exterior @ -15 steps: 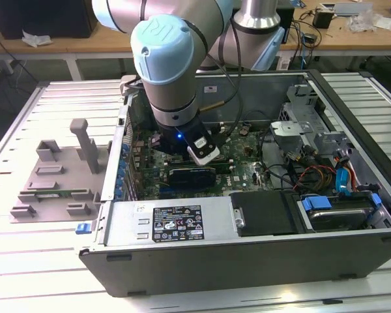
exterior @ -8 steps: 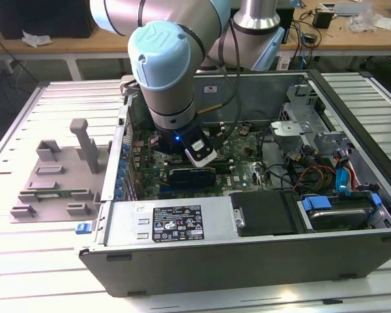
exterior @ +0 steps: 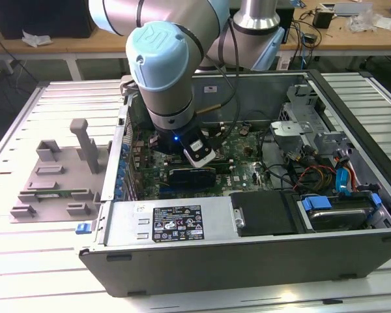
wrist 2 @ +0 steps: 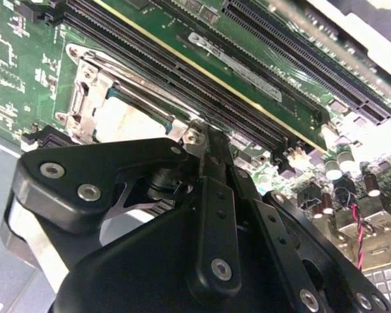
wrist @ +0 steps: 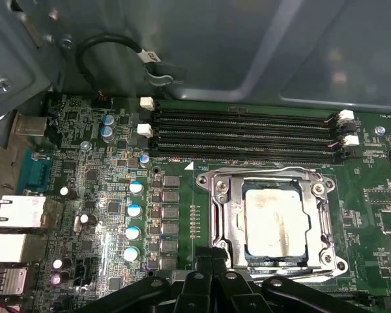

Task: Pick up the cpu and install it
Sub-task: 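Install the second cpu locking lever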

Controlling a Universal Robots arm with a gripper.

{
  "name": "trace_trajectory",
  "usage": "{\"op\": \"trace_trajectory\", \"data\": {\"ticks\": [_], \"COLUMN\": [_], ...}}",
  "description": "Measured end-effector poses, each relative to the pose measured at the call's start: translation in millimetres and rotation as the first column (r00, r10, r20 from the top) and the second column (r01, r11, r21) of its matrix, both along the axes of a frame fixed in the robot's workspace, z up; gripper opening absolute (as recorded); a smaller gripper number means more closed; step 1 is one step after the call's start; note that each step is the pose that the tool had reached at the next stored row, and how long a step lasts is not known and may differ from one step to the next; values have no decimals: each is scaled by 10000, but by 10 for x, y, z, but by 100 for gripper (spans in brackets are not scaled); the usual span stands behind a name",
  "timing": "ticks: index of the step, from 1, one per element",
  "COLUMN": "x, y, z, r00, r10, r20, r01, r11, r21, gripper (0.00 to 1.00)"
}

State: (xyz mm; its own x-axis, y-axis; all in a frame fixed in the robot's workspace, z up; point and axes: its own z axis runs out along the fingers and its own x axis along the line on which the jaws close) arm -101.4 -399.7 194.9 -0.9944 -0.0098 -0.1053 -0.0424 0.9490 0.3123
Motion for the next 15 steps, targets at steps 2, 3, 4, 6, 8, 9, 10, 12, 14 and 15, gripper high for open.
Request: {"op": "trace_trajectory", "data": {"ticks": [2, 3, 4, 6, 8, 9, 10, 12, 14, 15], "x": [0, 0, 0, 0, 2, 3, 4, 7, 8, 8], "y": [1, 2, 2, 3, 3, 3, 4, 3, 3, 3], "z": [36, 80, 122, 188, 337, 385, 402, 416, 419, 421], "r00": [10000, 10000, 10000, 10000, 10000, 10000, 9999, 9999, 9997, 9996], "r10": [-8, -20, -32, -52, -82, -93, -100, -135, -168, -188], "r20": [0, -1, -1, -1, -1, -6, -16, -106, -168, -207], "r01": [8, 20, 32, 52, 82, 93, 100, 128, 152, 165], "r11": [10000, 10000, 10000, 10000, 9999, 9999, 9997, 9982, 9961, 9942], "r21": [0, 1, 1, -2, -61, -137, -207, -578, -873, -1060], "gripper": [11, 11, 11, 11, 11, 11, 11, 11, 11, 11]}}
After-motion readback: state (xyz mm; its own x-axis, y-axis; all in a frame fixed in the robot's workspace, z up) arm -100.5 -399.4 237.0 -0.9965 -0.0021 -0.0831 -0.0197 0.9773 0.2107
